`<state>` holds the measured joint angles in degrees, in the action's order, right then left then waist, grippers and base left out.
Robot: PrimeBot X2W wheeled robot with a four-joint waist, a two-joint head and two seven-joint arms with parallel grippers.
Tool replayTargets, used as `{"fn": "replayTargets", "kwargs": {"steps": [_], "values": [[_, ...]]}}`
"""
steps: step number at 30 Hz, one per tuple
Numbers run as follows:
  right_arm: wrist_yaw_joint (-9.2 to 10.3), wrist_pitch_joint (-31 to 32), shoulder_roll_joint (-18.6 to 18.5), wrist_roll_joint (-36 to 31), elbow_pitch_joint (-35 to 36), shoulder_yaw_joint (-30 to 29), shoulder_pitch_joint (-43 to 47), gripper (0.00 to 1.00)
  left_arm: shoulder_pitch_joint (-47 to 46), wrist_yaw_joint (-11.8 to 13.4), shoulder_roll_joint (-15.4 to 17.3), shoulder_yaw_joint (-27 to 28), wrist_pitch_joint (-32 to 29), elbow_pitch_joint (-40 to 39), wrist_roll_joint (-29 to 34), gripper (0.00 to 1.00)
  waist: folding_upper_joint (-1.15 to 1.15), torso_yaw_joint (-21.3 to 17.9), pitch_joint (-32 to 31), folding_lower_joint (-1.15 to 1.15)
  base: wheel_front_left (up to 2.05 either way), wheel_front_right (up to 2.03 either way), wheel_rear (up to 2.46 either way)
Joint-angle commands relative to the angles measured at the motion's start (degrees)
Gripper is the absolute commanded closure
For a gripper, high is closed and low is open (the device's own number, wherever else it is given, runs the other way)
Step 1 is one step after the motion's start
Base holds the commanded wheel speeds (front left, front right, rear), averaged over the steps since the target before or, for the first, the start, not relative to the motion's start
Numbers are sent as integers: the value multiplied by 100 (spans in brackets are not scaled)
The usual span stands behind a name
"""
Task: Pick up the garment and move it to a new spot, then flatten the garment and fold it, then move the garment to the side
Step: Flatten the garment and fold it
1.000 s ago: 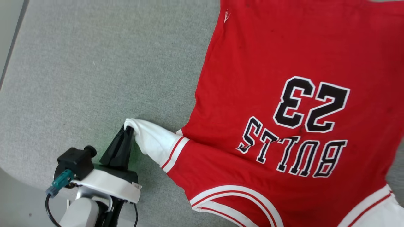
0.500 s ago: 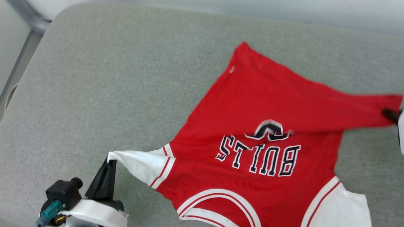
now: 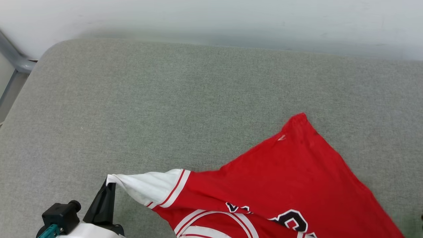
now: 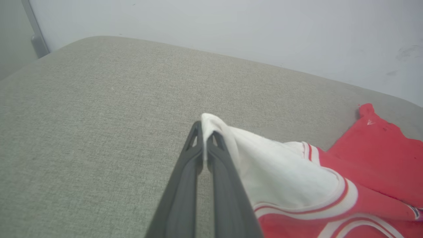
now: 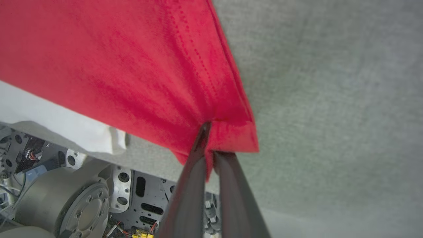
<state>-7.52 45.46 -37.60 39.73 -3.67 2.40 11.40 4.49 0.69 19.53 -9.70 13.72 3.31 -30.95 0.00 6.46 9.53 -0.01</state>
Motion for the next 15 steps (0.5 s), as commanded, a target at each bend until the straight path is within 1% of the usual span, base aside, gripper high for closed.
{"fn": "replayTargets", "kwargs": {"steps": [1, 4, 6, 7, 8, 15], "values": [[7, 64, 62, 16, -53, 43, 174, 100, 42, 20, 38, -4, -9, -19, -6, 100, 0, -4, 0, 1, 0, 0, 0], [8, 79, 154, 98, -97, 9, 533, 100, 44, 37, 50, -15, -9, -25, -5, 100, 0, -38, 2, 1, 0, 0, 0], [8, -7, 188, 94, -67, -49, 497, 100, 45, 43, 57, -17, -11, -27, -5, 100, 0, -52, 1, 1, 0, 0, 0], [8, -89, 217, 83, -26, -102, 434, 62, 42, 45, 64, -21, -17, -29, -6, 100, 0, -61, 0, 1, 0, 0, 0], [9, -201, 261, 89, 42, -193, 335, 0, 32, 43, 71, -29, -25, -31, -3, 100, 0, -68, -3, 1, 0, 0, 0], [7, -893, 473, 27, 891, -806, -495, 0, -57, 44, 78, -72, -42, -86, 10, 100, 0, -53, 27, 1, 0, 0, 0]]}}
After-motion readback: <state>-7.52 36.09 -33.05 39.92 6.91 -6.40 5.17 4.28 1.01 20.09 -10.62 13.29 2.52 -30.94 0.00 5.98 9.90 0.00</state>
